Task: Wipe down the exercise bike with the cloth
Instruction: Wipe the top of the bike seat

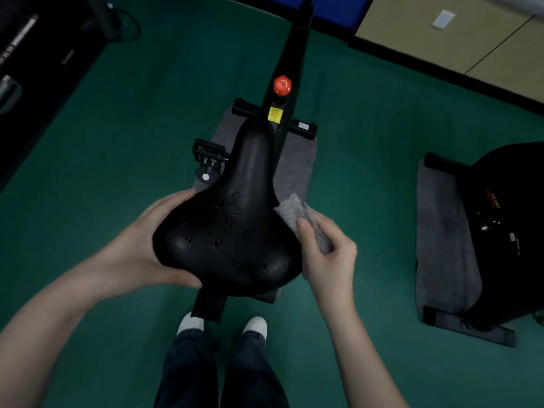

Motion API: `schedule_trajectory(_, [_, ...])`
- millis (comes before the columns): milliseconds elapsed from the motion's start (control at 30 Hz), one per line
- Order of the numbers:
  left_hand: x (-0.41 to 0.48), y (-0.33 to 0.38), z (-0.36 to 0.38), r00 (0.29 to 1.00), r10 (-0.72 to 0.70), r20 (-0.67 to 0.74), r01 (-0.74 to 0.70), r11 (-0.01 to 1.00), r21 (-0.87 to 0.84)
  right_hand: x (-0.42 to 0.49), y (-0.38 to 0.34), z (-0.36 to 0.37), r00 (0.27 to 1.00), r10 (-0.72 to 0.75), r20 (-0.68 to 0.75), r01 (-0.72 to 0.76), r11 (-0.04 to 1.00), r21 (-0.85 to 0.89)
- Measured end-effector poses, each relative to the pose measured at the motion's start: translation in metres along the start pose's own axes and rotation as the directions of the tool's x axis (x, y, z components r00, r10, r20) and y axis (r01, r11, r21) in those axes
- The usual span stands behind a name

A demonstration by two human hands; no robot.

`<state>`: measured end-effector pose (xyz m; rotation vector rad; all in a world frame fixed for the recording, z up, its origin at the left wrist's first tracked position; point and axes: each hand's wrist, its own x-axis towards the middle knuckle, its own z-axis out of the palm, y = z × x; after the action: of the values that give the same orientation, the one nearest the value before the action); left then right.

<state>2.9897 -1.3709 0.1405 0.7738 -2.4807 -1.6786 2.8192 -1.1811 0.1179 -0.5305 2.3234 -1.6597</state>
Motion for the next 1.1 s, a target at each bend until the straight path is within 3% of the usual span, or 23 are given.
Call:
schedule_trajectory(67, [0.000, 0.000, 0.000, 1.000, 0.001, -0.001, -0.001, 1.000, -0.008, -0.012, 0.001, 0.003, 0.999, 0.025, -0.040, -0.023, 0.999, 0.041])
schedule_trajectory(167, [-0.001, 0.000, 0.000, 1.000, 0.006, 0.001, -0.006, 1.000, -0.025, -0.037, 0.003, 0.007, 0.988, -0.137, -0.074, 0.139, 0.990, 0.026])
schedule_trajectory(233, [0.000, 0.000, 0.000, 1.000, 0.011, 0.001, -0.011, 0.999, -0.037, -0.030, 0.008, 0.006, 0.986, -0.148, -0.075, 0.150, 0.988, 0.033])
schedule_trajectory(300, [0.001, -0.001, 0.000, 1.000, 0.008, 0.002, -0.008, 0.999, -0.040, -0.013, 0.011, 0.005, 0.999, 0.030, -0.046, -0.024, 0.993, 0.117])
schedule_trajectory(400, [0.000, -0.004, 0.000, 1.000, -0.011, 0.003, 0.011, 0.999, -0.037, -0.003, 0.016, 0.004, 0.946, 0.322, 0.042, -0.311, 0.863, 0.398])
schedule_trajectory(500, [-0.001, -0.006, -0.001, 1.000, -0.020, 0.011, 0.020, 0.999, -0.031, -0.026, 0.016, 0.010, 0.896, 0.440, -0.057, -0.363, 0.801, 0.476])
schedule_trajectory(600, [0.000, -0.006, -0.001, 1.000, -0.023, 0.015, 0.024, 0.999, -0.037, -0.045, 0.008, 0.018, 0.937, 0.263, -0.230, -0.178, 0.926, 0.334])
schedule_trajectory(667, [0.000, -0.006, 0.000, 1.000, -0.020, 0.011, 0.021, 0.999, -0.046, -0.040, 0.010, 0.016, 0.966, 0.126, -0.224, -0.071, 0.968, 0.239])
schedule_trajectory(733, [0.000, -0.006, 0.001, 1.000, -0.016, 0.006, 0.016, 0.998, -0.056, -0.028, 0.014, 0.013, 0.974, 0.153, -0.169, -0.107, 0.962, 0.251])
schedule_trajectory(800, [-0.001, -0.006, 0.001, 1.000, -0.013, 0.002, 0.013, 0.997, -0.070, -0.022, 0.015, 0.012, 0.947, 0.307, -0.097, -0.241, 0.876, 0.417])
schedule_trajectory(900, [-0.002, -0.006, 0.002, 1.000, -0.009, -0.003, 0.009, 0.997, -0.081, -0.025, 0.015, 0.018, 0.827, 0.561, 0.023, -0.415, 0.582, 0.699])
schedule_trajectory(933, [-0.002, -0.006, 0.002, 1.000, -0.004, -0.003, 0.004, 0.997, -0.077, -0.028, 0.014, 0.020, 0.806, 0.591, 0.019, -0.414, 0.540, 0.733])
schedule_trajectory(1000, [-0.002, -0.008, 0.002, 1.000, -0.002, 0.001, 0.003, 0.998, -0.060, -0.037, 0.010, 0.023, 0.823, 0.563, -0.081, -0.343, 0.605, 0.719])
schedule_trajectory(1100, [0.000, -0.011, 0.002, 1.000, -0.014, 0.003, 0.014, 0.998, -0.055, -0.053, -0.003, 0.032, 0.879, 0.342, -0.332, -0.176, 0.880, 0.441])
